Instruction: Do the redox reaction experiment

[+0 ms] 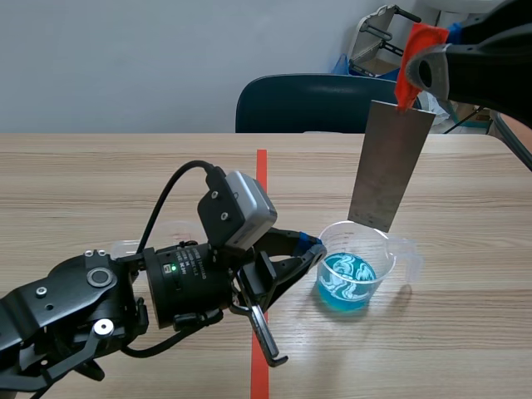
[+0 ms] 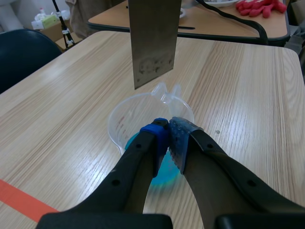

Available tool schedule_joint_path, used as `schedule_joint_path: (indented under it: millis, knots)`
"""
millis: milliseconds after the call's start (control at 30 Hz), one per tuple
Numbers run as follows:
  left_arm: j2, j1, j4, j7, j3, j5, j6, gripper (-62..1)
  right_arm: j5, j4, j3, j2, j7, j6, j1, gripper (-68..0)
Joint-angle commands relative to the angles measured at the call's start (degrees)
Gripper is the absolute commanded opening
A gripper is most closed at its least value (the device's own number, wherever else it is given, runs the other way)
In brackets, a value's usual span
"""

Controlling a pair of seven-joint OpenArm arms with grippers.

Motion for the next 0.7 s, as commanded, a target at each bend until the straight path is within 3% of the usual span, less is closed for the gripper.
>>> schedule_joint_path:
  millis: [0,500,667]
  knots:
    - [0.0,0.2,0.8,-0.7,-0.1,-0.3,-0.1,-56.6,0.8,0.1,0.0,0.3,0.9,0.1,0.9,-66.7]
    - [-2.0,0.2,0.9,-1.2,-0.1,-0.4,-0.3,-56.4,0.8,0.1,0.0,0.3,0.9,0.1,0.9,-66.7]
    - [-5.0,1.0,1.5,-3.5,-0.1,-2.3,-0.5,-49.2,0.8,0.1,0.0,0.3,0.9,0.1,0.9,-66.7]
